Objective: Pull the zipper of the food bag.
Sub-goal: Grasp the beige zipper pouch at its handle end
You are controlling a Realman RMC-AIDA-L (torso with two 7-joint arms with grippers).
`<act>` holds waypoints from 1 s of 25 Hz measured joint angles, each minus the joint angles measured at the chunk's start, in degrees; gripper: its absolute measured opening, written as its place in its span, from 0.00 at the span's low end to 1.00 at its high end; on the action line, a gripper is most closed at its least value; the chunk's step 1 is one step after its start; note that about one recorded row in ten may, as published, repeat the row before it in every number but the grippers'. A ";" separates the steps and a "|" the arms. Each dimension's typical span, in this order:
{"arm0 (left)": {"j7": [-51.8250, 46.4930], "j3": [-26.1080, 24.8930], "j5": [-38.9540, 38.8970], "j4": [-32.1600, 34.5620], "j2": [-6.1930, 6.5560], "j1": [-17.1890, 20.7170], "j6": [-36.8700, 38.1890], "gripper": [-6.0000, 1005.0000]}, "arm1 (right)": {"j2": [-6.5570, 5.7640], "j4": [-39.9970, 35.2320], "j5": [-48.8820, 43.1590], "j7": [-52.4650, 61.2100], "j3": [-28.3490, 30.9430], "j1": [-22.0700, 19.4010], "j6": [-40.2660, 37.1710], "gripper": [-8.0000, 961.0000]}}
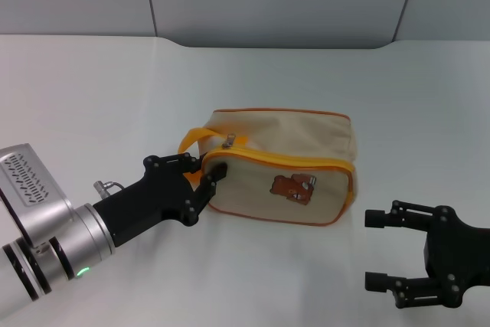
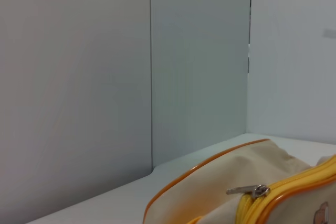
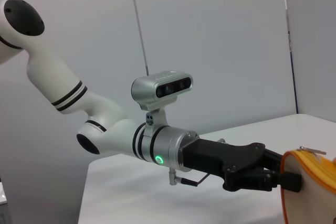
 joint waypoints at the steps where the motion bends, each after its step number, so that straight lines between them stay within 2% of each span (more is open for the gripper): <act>1: 0.00 -0.02 0.02 0.00 0.00 0.00 0.11 0.38 | 0.02 -0.01 0.03 -0.01 0.04 -0.02 -0.02 0.87; 7: 0.44 -0.02 0.08 0.00 0.00 0.03 1.08 0.19 | 0.24 -0.11 0.52 -0.53 0.27 -0.11 -0.60 0.87; 17: 0.87 -0.27 0.30 0.78 0.21 0.41 3.66 0.10 | 0.44 0.06 7.90 -2.55 2.05 -1.93 -0.86 0.87; 19: 1.73 -0.28 0.32 0.98 0.24 0.24 3.95 0.09 | 1.02 0.52 12.31 -5.25 2.69 -2.86 -0.02 0.87; 22: 4.11 -0.30 0.31 1.70 0.25 0.10 5.56 0.09 | 2.97 3.46 21.50 -13.86 5.35 -4.18 4.32 0.87; 25: 5.01 -0.30 0.25 2.93 0.33 -0.29 7.86 0.08 | 3.16 12.21 31.06 -23.20 6.44 -3.59 8.27 0.87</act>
